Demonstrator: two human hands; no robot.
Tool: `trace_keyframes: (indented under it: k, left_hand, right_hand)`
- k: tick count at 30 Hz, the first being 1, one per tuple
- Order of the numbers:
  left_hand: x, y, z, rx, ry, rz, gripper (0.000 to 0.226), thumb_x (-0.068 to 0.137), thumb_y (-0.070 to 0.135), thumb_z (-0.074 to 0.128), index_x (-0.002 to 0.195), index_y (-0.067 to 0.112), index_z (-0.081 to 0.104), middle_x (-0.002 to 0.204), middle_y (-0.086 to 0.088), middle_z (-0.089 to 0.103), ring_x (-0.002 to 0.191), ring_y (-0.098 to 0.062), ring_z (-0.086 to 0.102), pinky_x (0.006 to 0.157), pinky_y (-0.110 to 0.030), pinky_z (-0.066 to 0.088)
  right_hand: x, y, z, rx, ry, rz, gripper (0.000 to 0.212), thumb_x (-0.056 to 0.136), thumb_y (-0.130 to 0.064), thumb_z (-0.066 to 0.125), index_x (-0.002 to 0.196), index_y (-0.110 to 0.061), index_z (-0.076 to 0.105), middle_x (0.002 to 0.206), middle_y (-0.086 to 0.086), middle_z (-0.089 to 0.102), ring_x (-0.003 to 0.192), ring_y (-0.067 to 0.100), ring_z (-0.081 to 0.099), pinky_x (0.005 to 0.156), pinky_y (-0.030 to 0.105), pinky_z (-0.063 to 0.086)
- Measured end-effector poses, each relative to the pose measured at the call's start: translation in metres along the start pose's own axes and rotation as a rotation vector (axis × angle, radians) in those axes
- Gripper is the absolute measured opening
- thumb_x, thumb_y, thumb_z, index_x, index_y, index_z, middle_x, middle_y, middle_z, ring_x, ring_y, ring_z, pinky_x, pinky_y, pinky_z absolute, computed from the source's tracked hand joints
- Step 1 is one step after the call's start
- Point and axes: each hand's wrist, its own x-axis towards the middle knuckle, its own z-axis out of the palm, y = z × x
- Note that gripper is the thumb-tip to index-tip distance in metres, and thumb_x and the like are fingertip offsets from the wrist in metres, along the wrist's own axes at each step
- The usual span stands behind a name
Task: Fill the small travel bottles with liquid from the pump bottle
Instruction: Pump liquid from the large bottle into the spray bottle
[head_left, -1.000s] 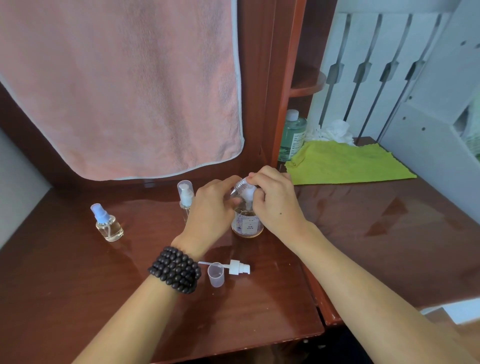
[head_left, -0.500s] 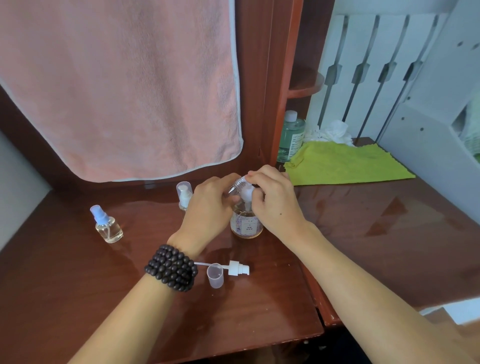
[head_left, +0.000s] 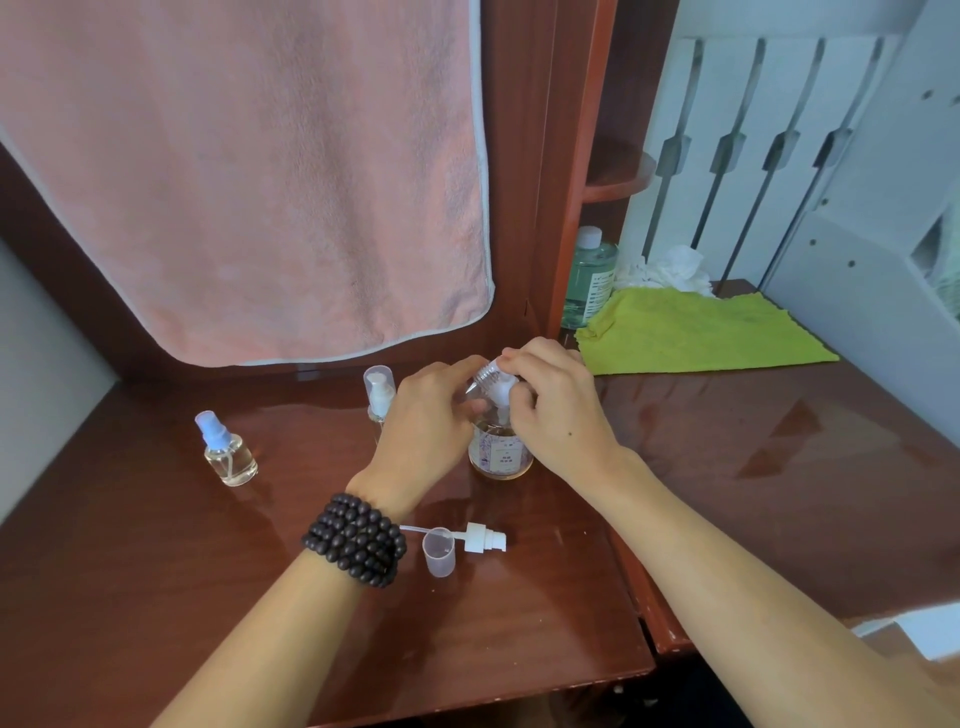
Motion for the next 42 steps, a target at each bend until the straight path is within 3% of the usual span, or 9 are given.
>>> trace_keyframes:
  k: [4, 8, 12, 16, 21, 24, 28, 33, 42]
  left_hand:
    - [-0.001, 0.000, 0.002, -0.011, 0.010, -0.006, 0.029, 0.088, 0.008, 0.068, 0.111, 0.026, 0.067, 0.080, -0.002, 0.061, 0.079, -0.016, 0.057, 0.074, -0.025, 0.038]
    - [-0.001, -0.003, 0.005, 0.007, 0.003, -0.010, 0.030, 0.087, 0.007, 0.067, 0.111, 0.025, 0.067, 0.078, -0.001, 0.058, 0.078, -0.016, 0.054, 0.073, -0.029, 0.039]
    - [-0.003, -0.004, 0.006, 0.004, 0.026, 0.009, 0.034, 0.086, 0.004, 0.067, 0.114, 0.024, 0.068, 0.077, 0.001, 0.057, 0.076, -0.015, 0.053, 0.069, -0.022, 0.032]
    - [-0.003, -0.002, 0.003, -0.017, 0.030, 0.017, 0.033, 0.087, 0.006, 0.067, 0.113, 0.026, 0.067, 0.079, -0.001, 0.060, 0.078, -0.015, 0.055, 0.075, -0.016, 0.038]
    - [-0.001, 0.004, -0.004, -0.009, 0.033, 0.029, 0.033, 0.086, 0.006, 0.068, 0.112, 0.026, 0.068, 0.080, -0.003, 0.064, 0.080, -0.015, 0.059, 0.079, -0.003, 0.030]
    - [-0.001, 0.002, -0.002, -0.019, 0.025, 0.020, 0.032, 0.086, 0.006, 0.068, 0.111, 0.027, 0.067, 0.079, -0.002, 0.063, 0.078, -0.015, 0.058, 0.076, -0.006, 0.033]
    - [-0.003, 0.000, 0.004, -0.020, 0.025, 0.009, 0.032, 0.085, 0.003, 0.067, 0.109, 0.024, 0.067, 0.073, 0.002, 0.057, 0.072, -0.009, 0.052, 0.071, -0.012, 0.036]
    - [-0.005, 0.000, 0.008, -0.046, 0.031, -0.007, 0.033, 0.085, 0.003, 0.067, 0.112, 0.023, 0.067, 0.078, -0.002, 0.062, 0.078, -0.018, 0.058, 0.077, -0.034, 0.045]
    - [0.000, 0.003, 0.003, -0.041, 0.040, 0.011, 0.030, 0.084, 0.004, 0.068, 0.108, 0.023, 0.067, 0.079, -0.002, 0.063, 0.079, -0.018, 0.058, 0.078, -0.031, 0.042]
  right_hand:
    - [-0.001, 0.001, 0.001, 0.002, -0.005, 0.000, 0.038, 0.070, 0.010, 0.048, 0.095, 0.000, 0.074, 0.093, 0.009, 0.068, 0.090, 0.026, 0.066, 0.079, 0.036, 0.045]
    - [0.000, 0.000, 0.002, -0.011, -0.032, -0.015, 0.039, 0.073, 0.004, 0.040, 0.091, 0.000, 0.073, 0.086, 0.010, 0.065, 0.083, 0.030, 0.064, 0.072, 0.043, 0.048]
    - [-0.001, 0.000, 0.003, -0.005, -0.034, -0.033, 0.044, 0.073, -0.005, 0.033, 0.089, -0.001, 0.073, 0.083, 0.010, 0.064, 0.079, 0.031, 0.063, 0.066, 0.045, 0.048]
    - [-0.001, 0.001, 0.001, -0.002, -0.019, -0.008, 0.042, 0.072, 0.005, 0.040, 0.097, 0.000, 0.074, 0.092, 0.010, 0.067, 0.088, 0.029, 0.066, 0.075, 0.040, 0.048]
    - [-0.001, 0.003, -0.001, 0.001, 0.019, -0.013, 0.041, 0.070, 0.012, 0.047, 0.099, 0.000, 0.074, 0.097, 0.009, 0.069, 0.095, 0.025, 0.067, 0.083, 0.031, 0.043]
    - [0.000, 0.002, 0.000, -0.005, 0.005, -0.007, 0.041, 0.070, 0.012, 0.047, 0.098, 0.000, 0.074, 0.095, 0.009, 0.068, 0.094, 0.024, 0.067, 0.081, 0.028, 0.041]
    - [0.000, 0.003, 0.001, -0.001, -0.011, 0.001, 0.039, 0.070, 0.011, 0.044, 0.093, 0.000, 0.074, 0.088, 0.009, 0.066, 0.085, 0.028, 0.066, 0.074, 0.038, 0.047]
    - [-0.001, 0.003, 0.003, 0.006, -0.022, 0.006, 0.038, 0.069, 0.011, 0.043, 0.089, 0.000, 0.073, 0.085, 0.010, 0.065, 0.083, 0.031, 0.067, 0.071, 0.043, 0.049]
    - [0.000, 0.002, 0.001, 0.020, 0.048, -0.001, 0.041, 0.070, 0.012, 0.045, 0.096, 0.000, 0.073, 0.094, 0.010, 0.067, 0.091, 0.028, 0.068, 0.078, 0.043, 0.052]
